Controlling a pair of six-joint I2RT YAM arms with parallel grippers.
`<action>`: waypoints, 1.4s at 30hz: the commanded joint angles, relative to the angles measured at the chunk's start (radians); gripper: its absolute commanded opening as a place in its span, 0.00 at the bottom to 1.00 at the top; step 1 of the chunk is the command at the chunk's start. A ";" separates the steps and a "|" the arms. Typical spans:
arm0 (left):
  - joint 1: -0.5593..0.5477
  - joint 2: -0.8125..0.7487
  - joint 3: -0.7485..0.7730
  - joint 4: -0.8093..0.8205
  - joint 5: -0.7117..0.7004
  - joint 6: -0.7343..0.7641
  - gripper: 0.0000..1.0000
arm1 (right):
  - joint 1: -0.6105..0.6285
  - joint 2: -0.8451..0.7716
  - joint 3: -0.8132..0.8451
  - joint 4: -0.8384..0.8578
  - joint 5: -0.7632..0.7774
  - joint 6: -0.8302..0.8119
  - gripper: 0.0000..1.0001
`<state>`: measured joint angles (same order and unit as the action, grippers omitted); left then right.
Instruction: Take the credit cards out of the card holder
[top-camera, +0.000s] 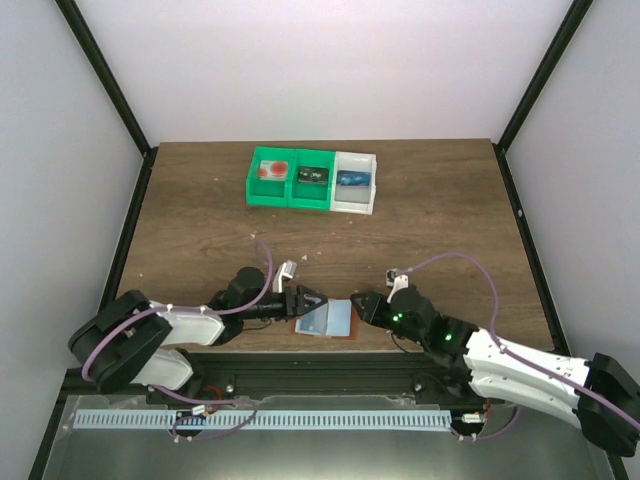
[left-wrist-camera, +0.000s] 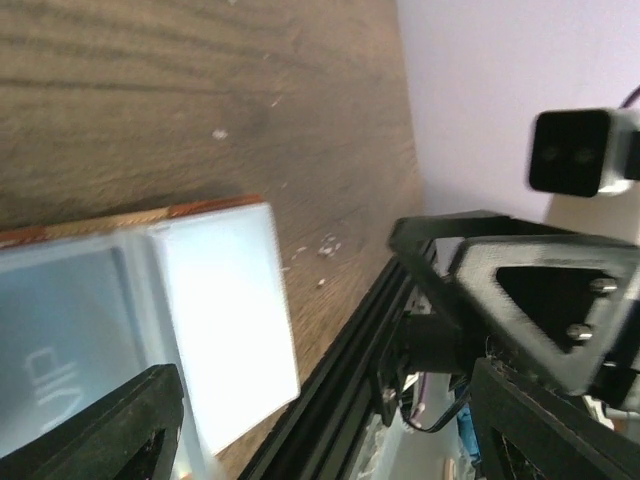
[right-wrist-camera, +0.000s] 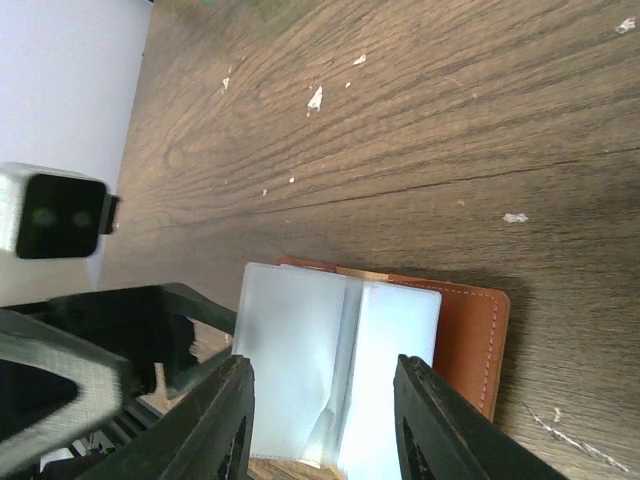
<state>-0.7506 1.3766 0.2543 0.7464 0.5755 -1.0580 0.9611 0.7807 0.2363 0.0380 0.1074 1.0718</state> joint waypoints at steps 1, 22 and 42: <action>-0.007 0.073 0.017 0.033 0.034 0.013 0.80 | 0.008 0.007 0.049 0.010 0.005 -0.020 0.40; -0.009 -0.100 0.032 -0.345 -0.094 0.148 0.82 | 0.008 0.252 0.078 0.089 -0.123 -0.060 0.47; -0.013 0.002 0.027 -0.262 -0.067 0.131 0.82 | 0.008 0.426 0.088 0.136 -0.157 -0.070 0.45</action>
<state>-0.7555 1.3563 0.2909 0.4393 0.4934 -0.9157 0.9619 1.1755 0.3126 0.1318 -0.0452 1.0096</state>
